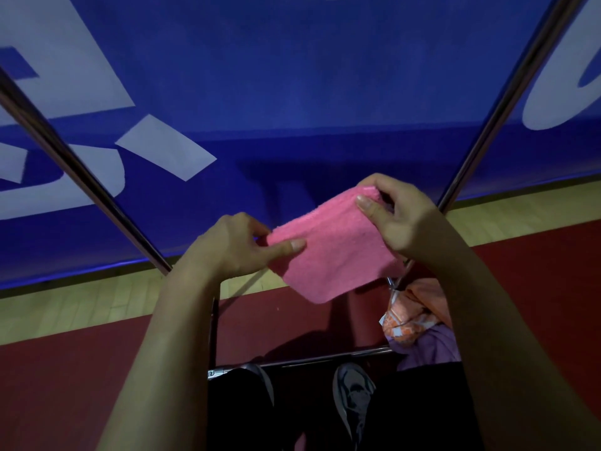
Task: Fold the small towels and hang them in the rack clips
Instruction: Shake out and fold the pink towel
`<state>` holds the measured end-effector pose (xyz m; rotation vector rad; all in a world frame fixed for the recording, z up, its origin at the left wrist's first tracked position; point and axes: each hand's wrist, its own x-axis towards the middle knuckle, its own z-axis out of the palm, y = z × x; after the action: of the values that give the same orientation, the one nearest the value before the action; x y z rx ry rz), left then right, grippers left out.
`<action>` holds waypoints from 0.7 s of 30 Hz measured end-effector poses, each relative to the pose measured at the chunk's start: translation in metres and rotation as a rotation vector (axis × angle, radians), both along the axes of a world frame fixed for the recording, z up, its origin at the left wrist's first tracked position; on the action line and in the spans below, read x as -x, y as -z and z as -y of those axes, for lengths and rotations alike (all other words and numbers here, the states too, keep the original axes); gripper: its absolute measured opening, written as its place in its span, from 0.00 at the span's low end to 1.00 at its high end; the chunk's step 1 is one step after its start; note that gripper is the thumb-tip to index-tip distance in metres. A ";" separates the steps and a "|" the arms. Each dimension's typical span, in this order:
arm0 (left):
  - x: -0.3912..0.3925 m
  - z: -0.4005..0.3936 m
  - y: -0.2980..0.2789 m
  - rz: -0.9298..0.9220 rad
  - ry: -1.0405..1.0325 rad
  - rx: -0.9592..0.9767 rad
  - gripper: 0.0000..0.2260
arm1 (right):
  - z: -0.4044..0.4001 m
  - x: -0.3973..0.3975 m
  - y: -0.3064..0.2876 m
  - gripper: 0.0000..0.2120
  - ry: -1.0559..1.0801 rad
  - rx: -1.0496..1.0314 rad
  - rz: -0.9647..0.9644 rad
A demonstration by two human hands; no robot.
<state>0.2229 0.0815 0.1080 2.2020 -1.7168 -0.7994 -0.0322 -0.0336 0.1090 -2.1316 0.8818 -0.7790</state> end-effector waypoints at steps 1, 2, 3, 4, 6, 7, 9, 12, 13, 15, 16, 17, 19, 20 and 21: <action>0.002 0.000 0.001 0.002 0.039 -0.017 0.44 | -0.002 -0.003 -0.001 0.02 -0.024 0.008 0.004; 0.007 0.000 0.002 -0.005 0.092 -0.017 0.43 | -0.004 -0.008 -0.001 0.02 -0.049 0.012 0.002; 0.011 0.002 0.004 -0.027 0.150 0.012 0.42 | -0.007 -0.012 -0.001 0.01 -0.070 0.011 0.000; 0.017 0.004 0.007 -0.064 0.202 0.053 0.39 | -0.008 -0.016 0.001 0.01 -0.086 0.007 -0.002; 0.028 0.007 0.013 -0.170 0.243 0.103 0.29 | -0.009 -0.022 0.001 0.02 -0.100 0.004 0.012; 0.030 0.008 0.014 -0.207 0.226 0.106 0.24 | -0.008 -0.023 0.001 0.02 -0.099 0.002 0.028; 0.030 0.010 0.013 -0.228 0.193 0.119 0.22 | -0.006 -0.021 0.000 0.01 -0.083 -0.008 0.059; 0.025 0.011 0.012 -0.194 0.177 0.183 0.15 | -0.002 -0.015 0.002 0.02 -0.042 -0.016 0.036; 0.025 0.011 0.012 -0.159 0.177 0.215 0.13 | -0.001 -0.013 0.003 0.02 -0.031 -0.012 0.019; 0.025 0.011 0.013 -0.103 0.190 0.235 0.12 | 0.000 -0.011 0.005 0.03 -0.009 -0.006 -0.008; 0.025 0.011 0.015 -0.089 0.198 0.221 0.13 | 0.001 -0.010 0.005 0.04 0.004 -0.007 -0.016; 0.024 0.011 0.015 -0.082 0.205 0.199 0.15 | 0.001 -0.009 0.005 0.04 0.021 -0.010 -0.023; 0.022 0.011 0.015 -0.092 0.186 0.171 0.19 | 0.004 -0.006 0.004 0.05 0.078 -0.019 -0.043; 0.022 0.010 0.013 -0.123 0.167 0.173 0.20 | 0.006 -0.004 0.004 0.05 0.109 -0.018 -0.057; 0.022 0.009 0.010 -0.170 0.157 0.183 0.19 | 0.007 -0.002 0.005 0.06 0.135 -0.018 -0.073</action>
<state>0.2006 0.0723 0.0981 1.8443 -1.8158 -0.8041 -0.0298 -0.0409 0.1044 -2.1133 1.0758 -0.7617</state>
